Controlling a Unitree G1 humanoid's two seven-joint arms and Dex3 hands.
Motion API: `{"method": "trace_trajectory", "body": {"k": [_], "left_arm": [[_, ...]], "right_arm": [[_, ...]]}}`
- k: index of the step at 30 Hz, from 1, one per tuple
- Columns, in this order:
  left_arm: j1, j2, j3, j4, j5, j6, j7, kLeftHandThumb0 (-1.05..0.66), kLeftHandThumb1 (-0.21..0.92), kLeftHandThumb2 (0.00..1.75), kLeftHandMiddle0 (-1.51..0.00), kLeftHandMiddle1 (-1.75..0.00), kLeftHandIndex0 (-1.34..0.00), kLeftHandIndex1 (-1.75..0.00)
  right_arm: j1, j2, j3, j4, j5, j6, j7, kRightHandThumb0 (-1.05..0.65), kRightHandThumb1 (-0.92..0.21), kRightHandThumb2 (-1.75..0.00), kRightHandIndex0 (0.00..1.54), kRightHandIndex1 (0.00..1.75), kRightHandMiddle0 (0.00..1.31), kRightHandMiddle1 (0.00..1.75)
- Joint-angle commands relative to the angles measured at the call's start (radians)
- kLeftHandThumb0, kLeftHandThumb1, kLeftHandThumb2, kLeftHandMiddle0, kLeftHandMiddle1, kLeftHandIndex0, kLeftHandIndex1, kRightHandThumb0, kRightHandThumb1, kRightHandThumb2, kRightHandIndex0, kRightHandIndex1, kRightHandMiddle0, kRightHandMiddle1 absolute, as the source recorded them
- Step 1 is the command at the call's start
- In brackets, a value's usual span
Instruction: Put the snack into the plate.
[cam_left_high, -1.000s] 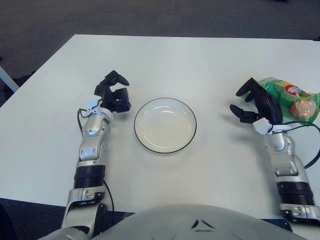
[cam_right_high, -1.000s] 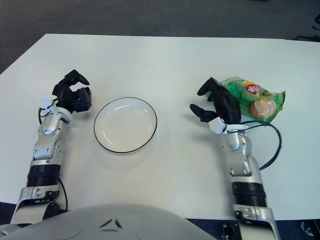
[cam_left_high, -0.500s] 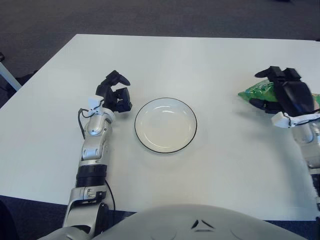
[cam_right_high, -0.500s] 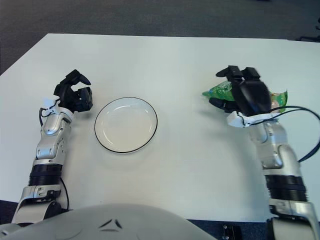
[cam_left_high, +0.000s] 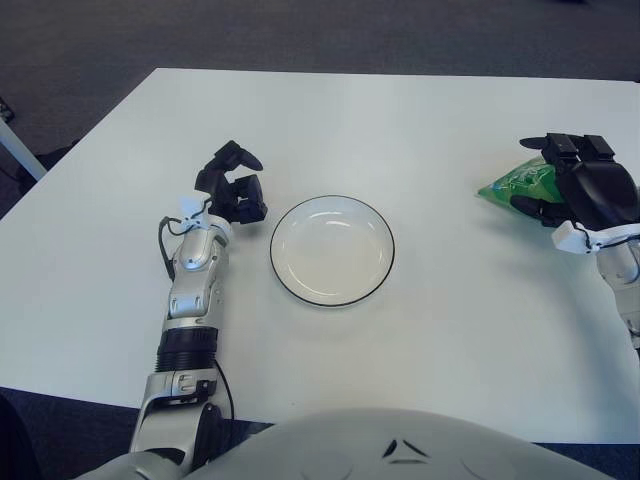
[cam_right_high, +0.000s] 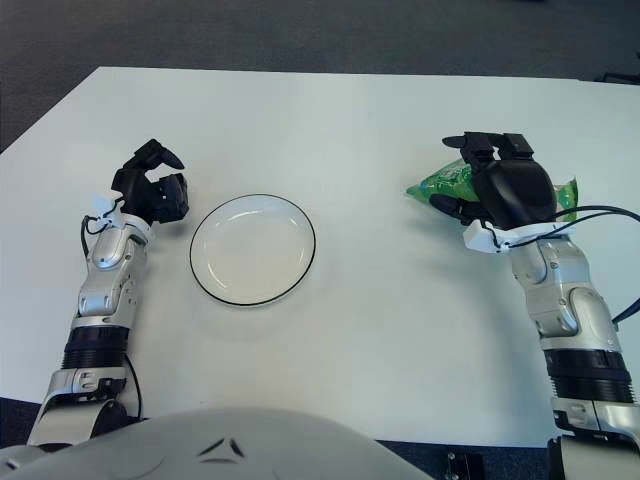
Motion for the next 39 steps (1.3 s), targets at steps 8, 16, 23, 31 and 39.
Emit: {"method": "trace_trajectory", "body": {"k": [8,16,23,31,39], "left_arm": [[0.024,-0.027,-0.001,0.03,-0.005,-0.025,0.009,-0.51,0.25,1.4,-1.29,-1.75,-0.67,-1.75],[0.026,-0.026,0.0,0.032,-0.003,-0.027,0.011,-0.51,0.24,1.41,-1.29,-1.75,-0.67,-1.75],[0.03,-0.025,0.004,0.028,-0.006,-0.026,0.01,-0.51,0.24,1.41,-1.28,-1.75,-0.67,-1.75],[0.032,-0.018,0.006,0.029,-0.005,-0.026,0.006,-0.51,0.25,1.4,-1.28,-1.75,-0.67,-1.75],[0.031,-0.012,0.008,0.031,-0.005,-0.028,0.003,-0.51,0.25,1.4,-1.29,-1.75,-0.67,-1.75]], "right_arm": [[0.016,-0.011,-0.049,-0.071,0.051,0.02,0.041,-1.04,-0.92,-0.78,0.0,0.44,0.0,0.68],[-0.043,-0.054,-0.021,0.061,0.016,0.015,0.038,-1.05,-0.92,-0.9,0.0,0.39,0.0,0.72],[-0.041,-0.096,-0.017,0.09,-0.007,0.022,0.041,-1.05,-0.92,-0.96,0.0,0.3,0.0,0.7],[-0.048,-0.129,-0.011,0.168,-0.017,0.021,0.016,-1.05,-0.92,-1.0,0.0,0.09,0.0,0.43],[-0.049,-0.131,0.002,0.187,-0.012,0.063,0.024,-1.05,-0.92,-0.97,0.0,0.05,0.0,0.38]]}}
